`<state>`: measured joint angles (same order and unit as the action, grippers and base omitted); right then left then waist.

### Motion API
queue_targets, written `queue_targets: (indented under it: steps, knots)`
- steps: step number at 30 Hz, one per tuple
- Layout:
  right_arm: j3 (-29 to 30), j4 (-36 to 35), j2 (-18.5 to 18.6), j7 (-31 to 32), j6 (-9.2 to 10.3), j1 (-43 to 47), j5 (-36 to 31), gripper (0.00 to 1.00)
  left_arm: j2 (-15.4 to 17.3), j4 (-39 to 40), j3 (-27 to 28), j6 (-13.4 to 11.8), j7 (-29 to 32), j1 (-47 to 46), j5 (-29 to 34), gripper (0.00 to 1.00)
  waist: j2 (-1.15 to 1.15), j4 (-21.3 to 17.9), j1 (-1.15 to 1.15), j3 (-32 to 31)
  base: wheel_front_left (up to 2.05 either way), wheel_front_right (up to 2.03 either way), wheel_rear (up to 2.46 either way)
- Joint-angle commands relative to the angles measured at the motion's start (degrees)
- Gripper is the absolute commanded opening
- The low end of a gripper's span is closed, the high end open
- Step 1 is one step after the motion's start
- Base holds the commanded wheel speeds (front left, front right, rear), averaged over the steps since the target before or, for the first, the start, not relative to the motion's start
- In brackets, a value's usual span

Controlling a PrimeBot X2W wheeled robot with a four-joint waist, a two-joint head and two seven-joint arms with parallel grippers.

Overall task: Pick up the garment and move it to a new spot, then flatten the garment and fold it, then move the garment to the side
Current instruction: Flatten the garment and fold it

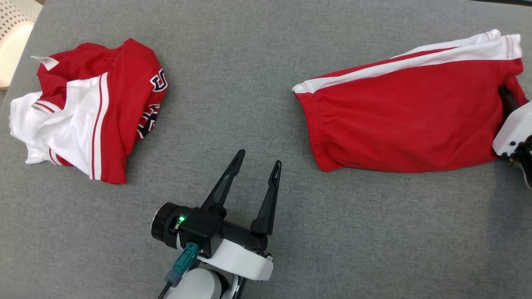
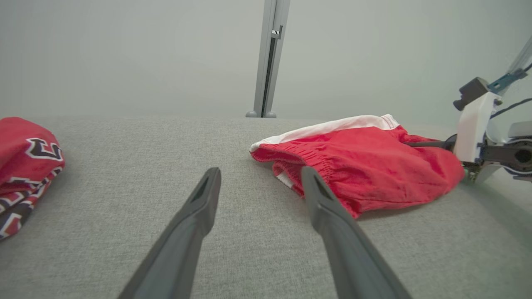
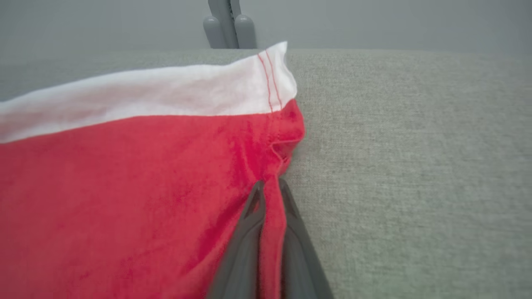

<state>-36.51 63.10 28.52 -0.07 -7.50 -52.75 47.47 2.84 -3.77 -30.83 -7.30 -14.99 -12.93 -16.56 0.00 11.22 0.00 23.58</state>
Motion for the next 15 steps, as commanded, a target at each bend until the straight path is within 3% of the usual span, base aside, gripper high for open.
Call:
queue_targets:
  steps: [1,15]
  knots:
    - [-0.84,1.14,-0.58,-0.14,0.04,3.31,0.57,0.00,0.16,-0.16,0.10,0.00,-0.28,-0.41,0.13,1.00,0.00,-1.02,0.00,-0.77,0.00,0.00,0.00]
    - [-0.45,3.57,2.93,-7.69,0.08,7.37,2.10,0.00,0.17,-0.88,1.22,0.29,-0.27,1.91,0.41,1.00,0.00,-9.45,0.00,-6.81,0.00,0.00,0.00]
